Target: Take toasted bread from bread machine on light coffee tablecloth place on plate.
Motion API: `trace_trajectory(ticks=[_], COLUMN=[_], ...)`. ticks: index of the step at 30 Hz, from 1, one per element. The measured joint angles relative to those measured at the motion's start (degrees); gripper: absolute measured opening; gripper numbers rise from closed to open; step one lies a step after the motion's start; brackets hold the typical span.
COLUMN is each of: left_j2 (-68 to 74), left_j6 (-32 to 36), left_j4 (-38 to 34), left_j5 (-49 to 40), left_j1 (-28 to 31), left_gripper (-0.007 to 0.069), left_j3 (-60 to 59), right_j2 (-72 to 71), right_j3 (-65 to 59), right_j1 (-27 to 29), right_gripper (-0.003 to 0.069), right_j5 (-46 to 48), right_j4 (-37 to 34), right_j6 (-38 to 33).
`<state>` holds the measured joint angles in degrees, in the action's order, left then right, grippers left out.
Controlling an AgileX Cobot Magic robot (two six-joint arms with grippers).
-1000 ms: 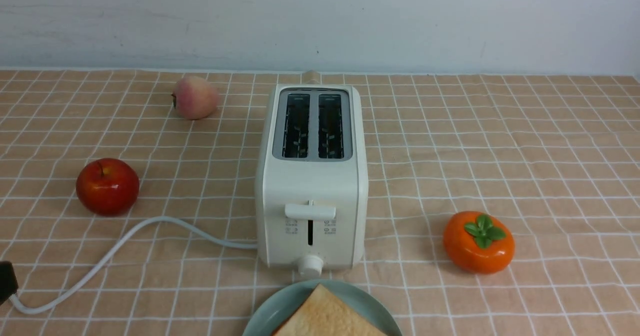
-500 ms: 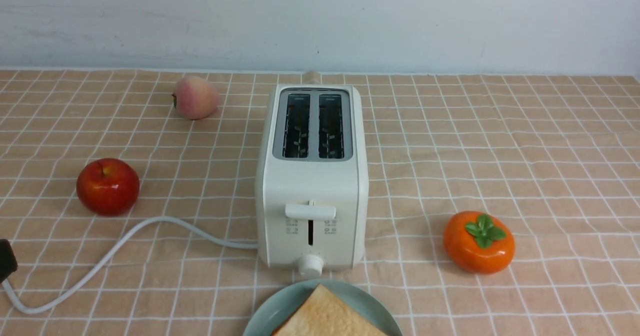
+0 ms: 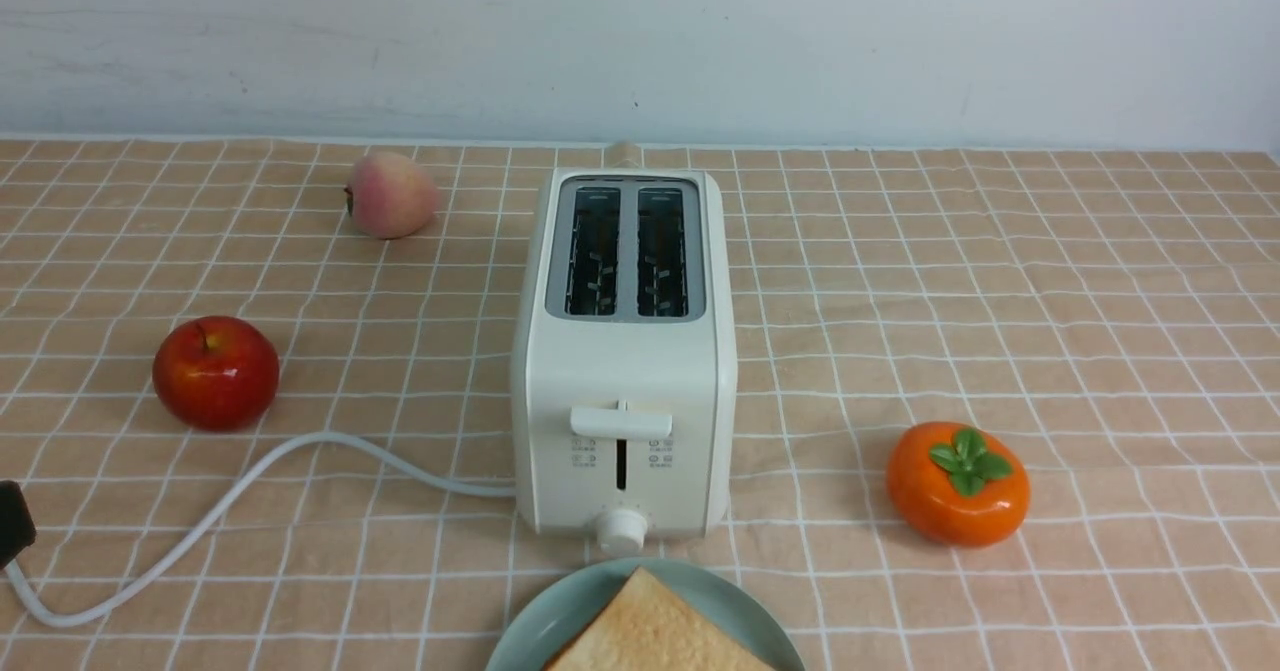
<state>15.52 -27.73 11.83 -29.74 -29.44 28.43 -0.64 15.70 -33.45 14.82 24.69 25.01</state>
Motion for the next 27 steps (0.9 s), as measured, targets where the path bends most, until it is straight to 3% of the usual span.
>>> trace_trajectory(ticks=[8, 11, 16, 20, 27], left_j2=[-1.4, -4.0, -11.0, -15.5, -16.1], left_j6=[0.1, 1.6, 11.1, 15.0, 16.2], left_j4=[-1.6, -5.1, -15.9, -19.3, -18.0], left_j5=[1.2, 4.5, 14.3, 18.3, 12.0], left_j1=[1.1, 4.9, 17.8, 24.5, 27.0], left_gripper=[-0.0006, -0.0003, 0.0, 0.0001, 0.0006], left_j3=[-1.2, -4.7, -17.7, -26.3, -30.1], right_j2=[0.0, 0.0, 0.0, 0.0, 0.0], right_j3=[0.0, 0.0, 0.0, 0.0, 0.0], right_j1=[0.0, 0.0, 0.0, 0.0, 0.0], right_gripper=[0.0019, 0.0022, 0.0027, 0.0034, 0.0043], right_j5=[-0.1, -0.1, -0.1, -0.1, -0.2], right_j4=[0.0, 0.0, 0.0, 0.0, 0.0], right_j6=[0.0, 0.0, 0.0, 0.0, 0.0])
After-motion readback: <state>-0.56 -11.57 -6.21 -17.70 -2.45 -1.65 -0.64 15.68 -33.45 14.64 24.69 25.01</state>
